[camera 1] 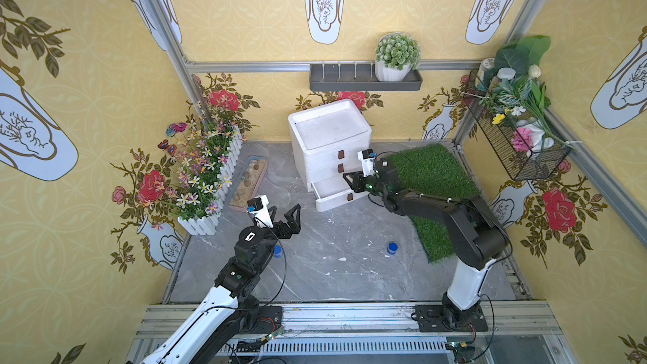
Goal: Put the paint cans in the drawer according to color
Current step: Close the drawer of the storage box, then open the drawer in the storage box.
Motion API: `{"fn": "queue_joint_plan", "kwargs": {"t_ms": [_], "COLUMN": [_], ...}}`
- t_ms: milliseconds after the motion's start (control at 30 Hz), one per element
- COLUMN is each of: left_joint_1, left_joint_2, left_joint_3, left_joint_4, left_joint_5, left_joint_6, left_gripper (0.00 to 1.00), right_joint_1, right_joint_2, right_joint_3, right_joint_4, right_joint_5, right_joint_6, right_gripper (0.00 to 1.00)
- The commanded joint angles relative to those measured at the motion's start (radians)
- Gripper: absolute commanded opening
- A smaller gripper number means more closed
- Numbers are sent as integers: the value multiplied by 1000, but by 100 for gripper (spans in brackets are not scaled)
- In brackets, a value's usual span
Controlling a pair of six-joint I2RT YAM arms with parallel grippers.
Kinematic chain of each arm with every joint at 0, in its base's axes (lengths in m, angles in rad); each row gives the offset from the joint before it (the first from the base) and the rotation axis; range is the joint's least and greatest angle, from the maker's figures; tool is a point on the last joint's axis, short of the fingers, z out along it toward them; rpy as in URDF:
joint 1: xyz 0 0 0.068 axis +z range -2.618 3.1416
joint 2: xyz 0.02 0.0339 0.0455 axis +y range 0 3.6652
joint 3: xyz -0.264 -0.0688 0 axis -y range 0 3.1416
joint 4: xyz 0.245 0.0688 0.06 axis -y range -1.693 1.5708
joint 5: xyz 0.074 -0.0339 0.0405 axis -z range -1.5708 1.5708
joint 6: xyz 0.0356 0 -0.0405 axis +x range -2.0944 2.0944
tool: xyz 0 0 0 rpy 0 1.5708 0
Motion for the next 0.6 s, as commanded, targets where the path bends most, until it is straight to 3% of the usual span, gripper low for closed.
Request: {"fn": "queue_joint_plan", "kwargs": {"t_ms": [0, 167, 300, 367, 433, 467, 567], "left_joint_1": [0, 0, 1, 1, 0, 1, 0], "left_joint_2": [11, 79, 138, 151, 148, 142, 100], "left_joint_3": [-18, -30, -36, -37, -37, -38, -41], "left_joint_4": [44, 121, 174, 186, 185, 180, 142], "left_joint_5": [43, 97, 117, 124, 127, 127, 116], "left_joint_6": [-28, -58, -76, -79, -81, -81, -77], "left_gripper": [100, 100, 100, 100, 100, 100, 100], "right_joint_1": [-1, 8, 20, 68, 150, 176, 185], "right_joint_2": [-123, -211, -204, -189, -162, -151, -128], "right_joint_3": [-128, -249, -255, -204, -116, -99, -107], "right_joint_4": [136, 65, -36, -124, -216, -213, -111], "right_joint_5": [-59, -86, 10, 142, 371, 414, 295], "right_joint_6": [-20, -41, 52, 77, -4, -66, -338], "right_gripper": [48, 57, 61, 67, 81, 82, 83]}}
